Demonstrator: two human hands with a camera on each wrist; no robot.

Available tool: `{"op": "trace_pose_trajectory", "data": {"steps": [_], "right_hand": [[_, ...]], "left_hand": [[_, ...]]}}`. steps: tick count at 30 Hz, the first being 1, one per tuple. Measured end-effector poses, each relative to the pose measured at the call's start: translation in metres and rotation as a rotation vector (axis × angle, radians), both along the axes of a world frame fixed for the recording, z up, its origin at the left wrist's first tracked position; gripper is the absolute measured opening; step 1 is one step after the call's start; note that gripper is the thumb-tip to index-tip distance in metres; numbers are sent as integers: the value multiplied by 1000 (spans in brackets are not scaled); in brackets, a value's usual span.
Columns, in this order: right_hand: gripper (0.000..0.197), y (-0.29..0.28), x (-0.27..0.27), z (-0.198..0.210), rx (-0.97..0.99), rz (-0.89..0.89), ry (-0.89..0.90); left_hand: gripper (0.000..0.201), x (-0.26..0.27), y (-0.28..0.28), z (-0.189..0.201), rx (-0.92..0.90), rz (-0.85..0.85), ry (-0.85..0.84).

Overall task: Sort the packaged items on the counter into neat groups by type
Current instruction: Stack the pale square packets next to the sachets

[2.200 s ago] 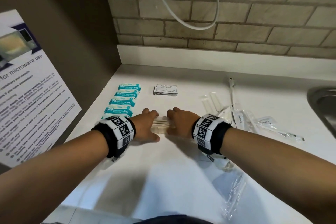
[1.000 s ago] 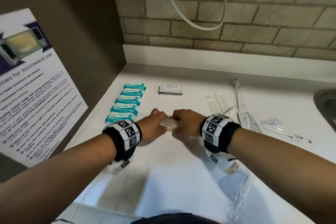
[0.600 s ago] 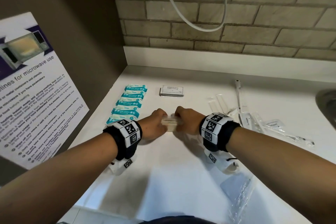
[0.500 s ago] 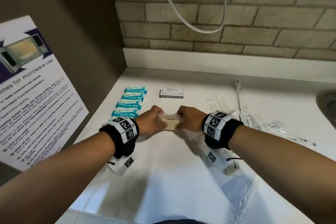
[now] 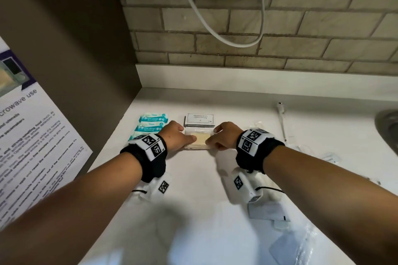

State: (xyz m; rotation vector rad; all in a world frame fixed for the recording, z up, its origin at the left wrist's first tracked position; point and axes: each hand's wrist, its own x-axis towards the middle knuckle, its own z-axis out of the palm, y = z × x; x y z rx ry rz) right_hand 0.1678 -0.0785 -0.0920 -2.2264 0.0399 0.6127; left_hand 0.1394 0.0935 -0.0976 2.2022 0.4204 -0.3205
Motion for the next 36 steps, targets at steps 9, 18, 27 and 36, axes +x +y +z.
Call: {"op": "trace_pose_trajectory", "data": {"steps": [9,18,27,36], "right_hand": [[14,12,19,-16,-59,-14,9],[10,14,19,-16,-101,-30,-23],[14,16,18,-11,-157,17,-49],[23,14,16,-12,-150,3,-82]], "left_hand": [[43,17,0,-6,75,6,-28],[39,20,-1,-2,169,-23,-46],[39,18,-2,3,237,-14,-71],[29,17,8,-4,-60,15,-50]]}}
